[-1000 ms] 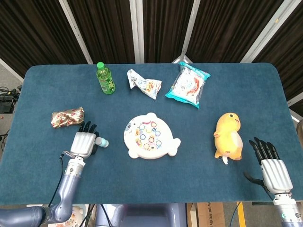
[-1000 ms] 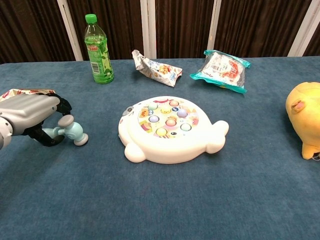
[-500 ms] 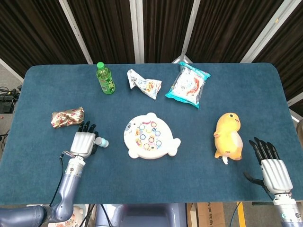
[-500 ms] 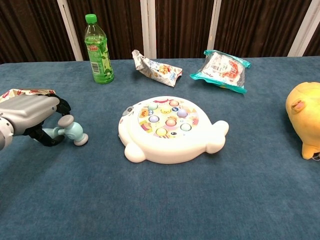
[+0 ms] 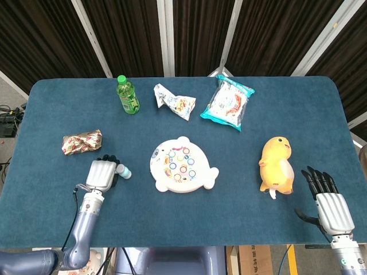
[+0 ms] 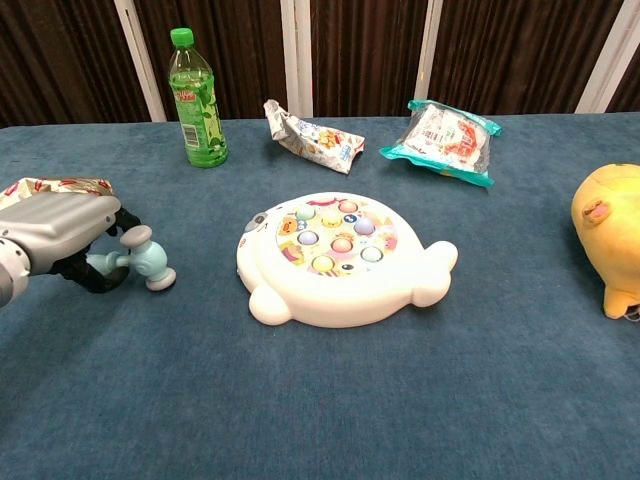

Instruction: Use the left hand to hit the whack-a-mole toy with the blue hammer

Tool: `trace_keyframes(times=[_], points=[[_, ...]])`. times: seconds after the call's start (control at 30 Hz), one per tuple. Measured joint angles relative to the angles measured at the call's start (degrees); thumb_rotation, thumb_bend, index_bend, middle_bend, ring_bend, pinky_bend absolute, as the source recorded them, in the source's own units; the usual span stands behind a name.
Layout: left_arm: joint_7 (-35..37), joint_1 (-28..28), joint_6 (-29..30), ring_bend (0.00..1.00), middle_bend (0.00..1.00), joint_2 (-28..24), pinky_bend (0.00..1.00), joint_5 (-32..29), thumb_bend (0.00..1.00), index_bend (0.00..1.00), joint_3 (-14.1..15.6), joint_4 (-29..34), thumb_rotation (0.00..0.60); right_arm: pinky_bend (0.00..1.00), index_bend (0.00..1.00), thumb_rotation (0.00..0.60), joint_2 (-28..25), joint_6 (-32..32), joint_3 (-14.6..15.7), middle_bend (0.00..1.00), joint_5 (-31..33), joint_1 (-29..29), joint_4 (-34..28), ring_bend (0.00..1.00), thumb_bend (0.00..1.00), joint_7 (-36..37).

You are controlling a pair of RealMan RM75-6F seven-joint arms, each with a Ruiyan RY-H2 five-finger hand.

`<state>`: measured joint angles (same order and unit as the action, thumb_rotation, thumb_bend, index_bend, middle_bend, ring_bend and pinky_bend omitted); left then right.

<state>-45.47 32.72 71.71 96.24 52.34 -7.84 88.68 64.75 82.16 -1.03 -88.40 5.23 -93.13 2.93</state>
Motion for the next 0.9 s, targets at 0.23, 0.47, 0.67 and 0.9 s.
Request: trace_keyframes(times=[0.23, 0.47, 0.67, 0.9], points=[[1.3, -0.1, 0.3, 0.36, 0.43, 0.2, 0.51, 1.5, 0.55, 0.60, 0.2, -0.6, 0.600, 0.00, 0.00, 0.600, 0.0, 0.0, 0.0, 0.00, 0.0, 0.0, -0.1, 0.00, 0.22, 0.0], [2.8, -0.1, 0.6, 0.38, 0.45, -0.5, 0.51, 3.3, 0.57, 0.62, -0.2, -0.2, 0.600, 0.00, 0.00, 0.600, -0.1, -0.1, 0.0, 0.00, 0.1, 0.0, -0.2, 0.00, 0.22, 0.0], [2.7, 0.8, 0.0, 0.39, 0.46, -2.2, 0.52, 5.8, 0.58, 0.62, -0.2, 0.5, 0.600, 0.00, 0.00, 0.600, 0.0, 0.1, -0.1, 0.00, 0.1, 0.0, -0.2, 0.00, 0.22, -0.1], [2.5, 3.0, -2.1, 0.42, 0.48, -6.3, 0.55, 8.5, 0.58, 0.62, -1.2, 4.6, 0.600, 0.00, 0.00, 0.600, 0.0, 0.0, -0.2, 0.00, 0.4, 0.0, -0.2, 0.00, 0.22, -0.2]])
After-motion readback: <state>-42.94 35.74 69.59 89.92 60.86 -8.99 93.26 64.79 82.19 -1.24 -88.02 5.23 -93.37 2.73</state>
